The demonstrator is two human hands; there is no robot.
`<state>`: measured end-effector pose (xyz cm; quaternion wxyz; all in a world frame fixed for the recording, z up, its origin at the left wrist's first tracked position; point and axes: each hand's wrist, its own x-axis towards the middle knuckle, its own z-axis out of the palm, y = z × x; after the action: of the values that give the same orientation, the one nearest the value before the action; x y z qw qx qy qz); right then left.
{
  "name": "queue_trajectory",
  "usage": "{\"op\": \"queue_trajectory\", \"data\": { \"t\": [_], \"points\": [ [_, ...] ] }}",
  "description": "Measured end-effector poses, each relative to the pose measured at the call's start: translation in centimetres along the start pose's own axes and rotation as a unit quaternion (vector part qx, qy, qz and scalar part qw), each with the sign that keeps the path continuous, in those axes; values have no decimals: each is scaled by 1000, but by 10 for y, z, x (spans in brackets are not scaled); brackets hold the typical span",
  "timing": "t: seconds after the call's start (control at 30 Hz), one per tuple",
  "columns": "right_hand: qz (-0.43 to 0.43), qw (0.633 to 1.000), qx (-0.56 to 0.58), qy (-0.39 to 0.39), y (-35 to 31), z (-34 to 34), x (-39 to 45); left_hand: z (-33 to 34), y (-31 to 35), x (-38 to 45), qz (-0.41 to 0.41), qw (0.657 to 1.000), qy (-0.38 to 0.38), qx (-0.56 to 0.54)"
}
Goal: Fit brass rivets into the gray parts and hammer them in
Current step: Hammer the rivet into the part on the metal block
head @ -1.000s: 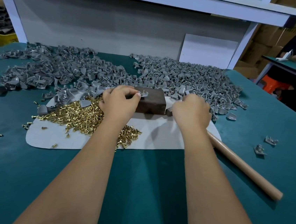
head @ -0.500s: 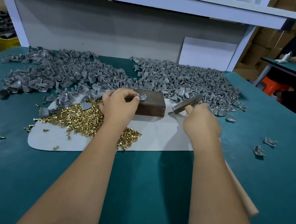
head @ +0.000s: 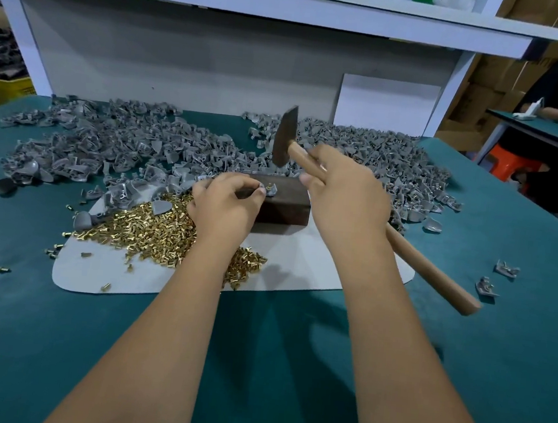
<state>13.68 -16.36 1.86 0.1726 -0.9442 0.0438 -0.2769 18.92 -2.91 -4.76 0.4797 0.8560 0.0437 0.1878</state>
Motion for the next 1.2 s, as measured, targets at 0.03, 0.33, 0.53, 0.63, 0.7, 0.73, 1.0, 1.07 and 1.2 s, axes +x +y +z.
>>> {"op": "queue_trajectory", "data": {
  "t": [0.03,0.33,0.53,0.63,0.7,0.73,1.0,1.07,1.2],
  "points": [
    [6,1000,-8,-17,-1,0,1,0,0,0,3,1000,1,-3],
    [41,995,71,-57,7,0,0,0,-1,-2,9,1000,-5,-11],
    [101,972,147,-152,11,12,-4,-1,-3,-1,13,1000,-6,-13],
    [86,971,192,-114,12,12,-9,-1,-4,1,19,1000,-4,-7],
    [51,995,83,-35,14,9,-12,0,-4,1,7,1000,-4,-13],
    [36,999,34,5,14,6,-12,1,-3,2,-4,1000,-2,-10],
    [21,1000,-23,-5,11,4,-20,0,-7,1,9,1000,0,0],
    [16,1000,-13,-4,14,4,-24,0,-7,1,11,1000,9,6],
    [11,997,-48,53,11,3,-27,3,-7,3,8,1000,14,11]
  ]
}}
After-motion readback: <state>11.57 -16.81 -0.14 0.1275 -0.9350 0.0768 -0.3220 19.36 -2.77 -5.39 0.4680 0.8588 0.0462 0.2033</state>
